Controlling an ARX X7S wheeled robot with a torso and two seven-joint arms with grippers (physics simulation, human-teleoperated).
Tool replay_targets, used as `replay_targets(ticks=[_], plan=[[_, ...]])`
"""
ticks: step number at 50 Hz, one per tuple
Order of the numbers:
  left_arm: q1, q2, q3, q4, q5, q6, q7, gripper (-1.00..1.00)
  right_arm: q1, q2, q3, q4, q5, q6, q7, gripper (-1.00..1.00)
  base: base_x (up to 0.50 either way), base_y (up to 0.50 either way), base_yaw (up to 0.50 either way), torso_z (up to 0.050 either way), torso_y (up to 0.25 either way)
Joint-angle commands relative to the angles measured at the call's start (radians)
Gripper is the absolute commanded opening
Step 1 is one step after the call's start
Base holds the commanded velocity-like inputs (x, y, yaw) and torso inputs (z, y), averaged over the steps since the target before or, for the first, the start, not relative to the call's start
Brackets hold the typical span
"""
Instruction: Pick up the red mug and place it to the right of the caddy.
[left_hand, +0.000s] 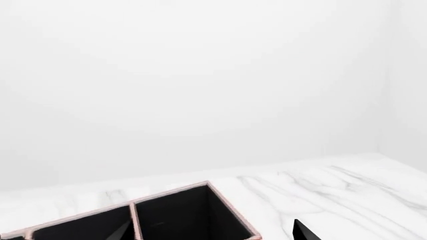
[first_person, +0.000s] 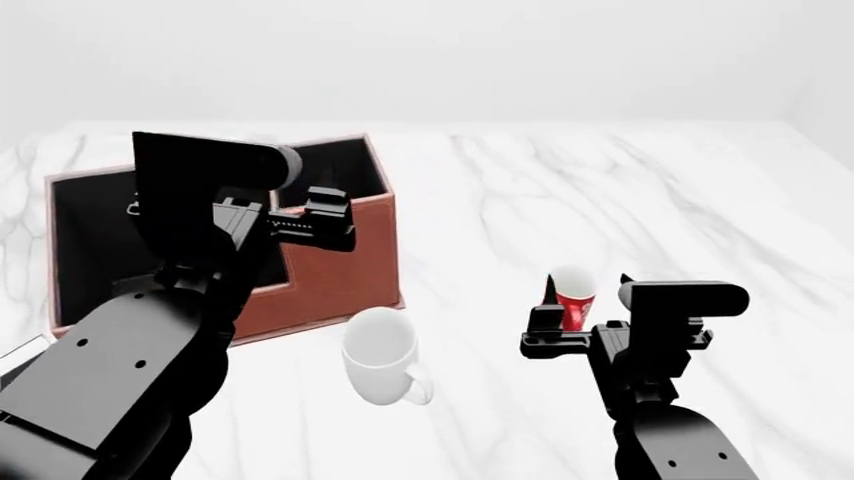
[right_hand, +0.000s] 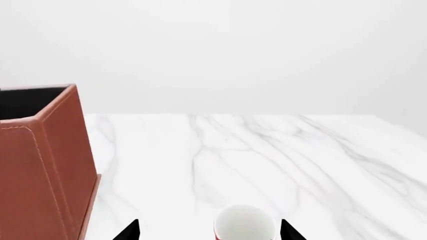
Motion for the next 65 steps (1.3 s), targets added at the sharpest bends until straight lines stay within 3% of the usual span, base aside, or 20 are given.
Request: replay_targets(ticks=[1, 14, 25, 32, 42, 49, 65], plan=[[-0.003, -0.012, 0.015, 0.002, 0.008, 0.016, -0.009, 1.0, -0.003, 0.005, 0.002, 0.0, 0.013, -0.004, -0.001, 1.0, 0.5, 0.0, 0.0, 0.0, 0.01], [-0.011, -0.015, -0.011, 0.023, -0.01, 0.005, -0.017, 1.0, 0.002, -0.001, 0.003, 0.006, 0.024, -0.003, 0.01, 1.0, 0.5, 0.0, 0.0, 0.0, 0.001], [-0.01, -0.018, -0.011, 0.02, -0.014, 0.012, -0.022, 1.0, -0.089, 0.031, 0.018, -0.013, 0.009, -0.074, 0.007, 1.0, 0.0, 0.0, 0.0, 0.0, 0.001], [-0.007, -0.021, -0.007, 0.025, -0.017, 0.011, -0.027, 1.0, -0.222, 0.061, 0.026, -0.104, -0.042, -0.174, 0.026, 1.0, 0.0, 0.0, 0.0, 0.0, 0.0], [0.0, -0.025, -0.007, 0.031, -0.024, 0.013, -0.03, 1.0, -0.378, 0.091, 0.073, -0.201, 0.027, -0.098, 0.021, 1.0, 0.0, 0.0, 0.0, 0.0, 0.0], [0.001, -0.026, -0.017, 0.043, -0.035, 0.006, -0.034, 1.0, -0.466, 0.091, 0.107, -0.216, 0.041, -0.14, 0.019, 1.0, 0.0, 0.0, 0.0, 0.0, 0.0], [0.011, -0.033, -0.012, 0.036, -0.04, 0.016, -0.038, 1.0, -0.442, 0.095, 0.053, -0.116, 0.046, -0.121, -0.013, 1.0, 0.0, 0.0, 0.0, 0.0, 0.0]])
